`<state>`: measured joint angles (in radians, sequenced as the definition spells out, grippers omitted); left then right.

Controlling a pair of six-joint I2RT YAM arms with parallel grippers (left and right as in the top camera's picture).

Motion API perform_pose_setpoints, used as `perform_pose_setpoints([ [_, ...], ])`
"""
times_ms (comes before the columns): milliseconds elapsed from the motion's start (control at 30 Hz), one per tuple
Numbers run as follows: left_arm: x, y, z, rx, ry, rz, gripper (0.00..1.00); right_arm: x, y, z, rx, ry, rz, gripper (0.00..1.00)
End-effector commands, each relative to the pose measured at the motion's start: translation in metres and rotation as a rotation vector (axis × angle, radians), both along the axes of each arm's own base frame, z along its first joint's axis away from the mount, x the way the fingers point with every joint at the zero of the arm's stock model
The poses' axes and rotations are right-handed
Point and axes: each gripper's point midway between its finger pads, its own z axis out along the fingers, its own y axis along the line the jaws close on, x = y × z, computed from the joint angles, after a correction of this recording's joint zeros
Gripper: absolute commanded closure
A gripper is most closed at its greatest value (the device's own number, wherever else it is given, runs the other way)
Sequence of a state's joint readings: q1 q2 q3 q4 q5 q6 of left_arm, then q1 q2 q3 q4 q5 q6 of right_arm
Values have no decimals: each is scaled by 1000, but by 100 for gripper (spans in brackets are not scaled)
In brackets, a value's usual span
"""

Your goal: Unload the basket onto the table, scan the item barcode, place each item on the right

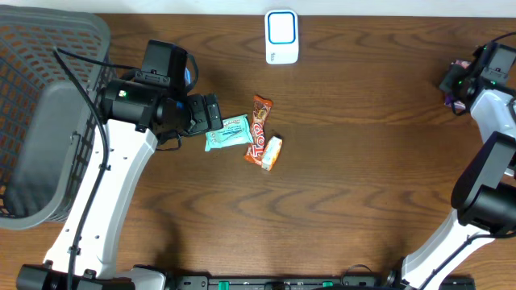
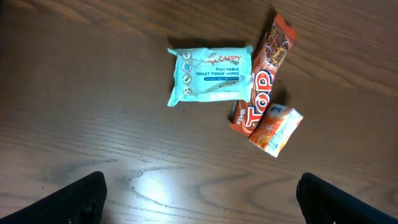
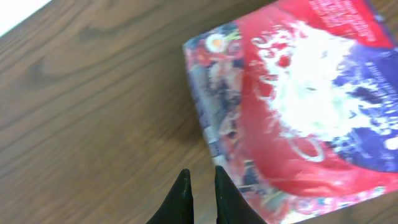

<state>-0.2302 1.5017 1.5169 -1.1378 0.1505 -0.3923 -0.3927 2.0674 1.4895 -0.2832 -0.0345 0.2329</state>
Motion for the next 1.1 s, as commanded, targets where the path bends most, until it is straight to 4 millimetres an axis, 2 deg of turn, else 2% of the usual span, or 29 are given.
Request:
perform_pose_setpoints([
  [0,1,2,1,9,-5,2,2,-6,-7,-28,-29,66,-15,92],
  [133,1,2,1,9,-5,2,2,-9,-5,-47,-11,98,-11,92],
  [300,1,2,1,9,-5,2,2,-12,-13,-51,-24,110,-34,94],
  [400,1,2,1,9,-5,2,2,-23,-31,-51,-78,144,-96,94],
  [433,1,2,1,9,-5,2,2,-37,-49,-51,-146,195,-166,94],
  [500,1,2,1,9,-5,2,2,-52,-66,-48,-232,255,-220,94],
  [600,1,2,1,9,-5,2,2,-63,-79,-43,-342,335,-193,93],
  [700,1,2,1,9,-5,2,2,-65,-79,-38,-380,367,-134,92],
  [867,1,2,1,9,-5,2,2,-54,-70,-8,-361,279,-137,84],
  [1067,1,2,1,9,-5,2,2,-28,-33,38,-268,104,-29,77],
])
